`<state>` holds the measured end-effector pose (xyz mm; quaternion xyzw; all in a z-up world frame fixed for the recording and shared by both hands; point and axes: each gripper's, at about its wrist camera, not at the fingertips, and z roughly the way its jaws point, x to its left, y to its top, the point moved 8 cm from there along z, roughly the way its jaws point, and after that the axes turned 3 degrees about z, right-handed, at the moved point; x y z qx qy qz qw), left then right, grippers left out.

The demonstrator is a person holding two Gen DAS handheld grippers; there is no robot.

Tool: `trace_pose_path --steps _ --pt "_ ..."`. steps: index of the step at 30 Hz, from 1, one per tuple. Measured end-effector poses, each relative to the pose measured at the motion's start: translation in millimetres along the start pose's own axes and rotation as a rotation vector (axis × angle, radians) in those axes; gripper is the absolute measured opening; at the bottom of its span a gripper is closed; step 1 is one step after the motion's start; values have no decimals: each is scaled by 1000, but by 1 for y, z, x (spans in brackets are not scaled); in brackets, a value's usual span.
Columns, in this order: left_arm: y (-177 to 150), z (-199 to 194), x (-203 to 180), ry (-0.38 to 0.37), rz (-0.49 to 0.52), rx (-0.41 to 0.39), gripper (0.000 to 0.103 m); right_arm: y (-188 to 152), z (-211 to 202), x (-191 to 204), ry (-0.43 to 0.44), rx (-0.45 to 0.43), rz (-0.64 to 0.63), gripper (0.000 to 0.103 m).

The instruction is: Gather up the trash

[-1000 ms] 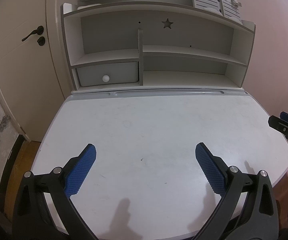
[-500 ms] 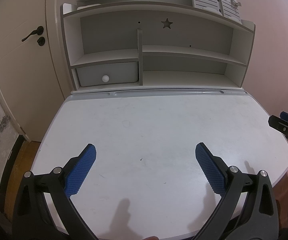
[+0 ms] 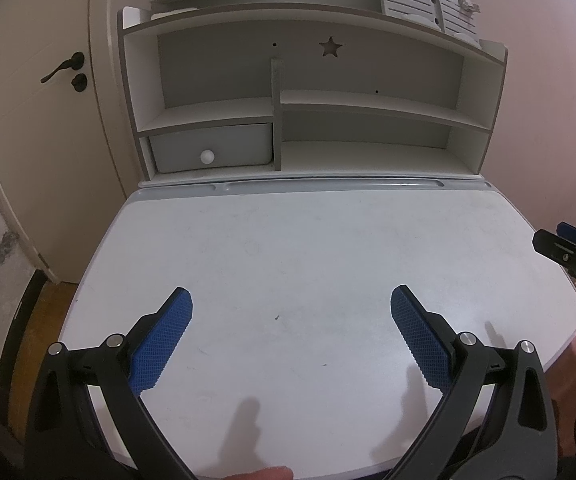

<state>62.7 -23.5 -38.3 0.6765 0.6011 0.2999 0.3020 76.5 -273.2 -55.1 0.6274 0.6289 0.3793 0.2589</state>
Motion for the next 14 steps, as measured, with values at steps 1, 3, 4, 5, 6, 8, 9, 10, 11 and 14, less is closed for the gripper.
trace_pose_path --steps 1,3,4,5,6,8,9,10,11,14 --pt "0 0 0 -1 2 -4 96 0 0 0 1 -1 -2 96" --pt "0 -2 -2 1 13 -12 96 0 0 0 -2 -3 -2 96" --pt "0 -2 -3 4 21 -11 96 0 0 0 0 -2 1 96" --pt "0 -2 -4 5 26 -14 96 0 0 0 1 -3 2 96" --pt "1 -3 -4 7 26 -18 96 0 0 0 0 -3 3 96" --pt "2 -3 -3 15 23 -19 96 0 -1 0 -1 -3 3 96" --pt "2 -3 -3 16 21 -17 96 0 0 0 0 -3 2 96" --pt "3 -2 -2 11 20 -16 96 0 0 0 -1 -3 3 96" --pt "2 -1 -2 11 18 -10 96 0 0 0 -2 -3 3 96" --pt "1 1 -1 5 7 0 96 0 0 1 -2 0 4 96"
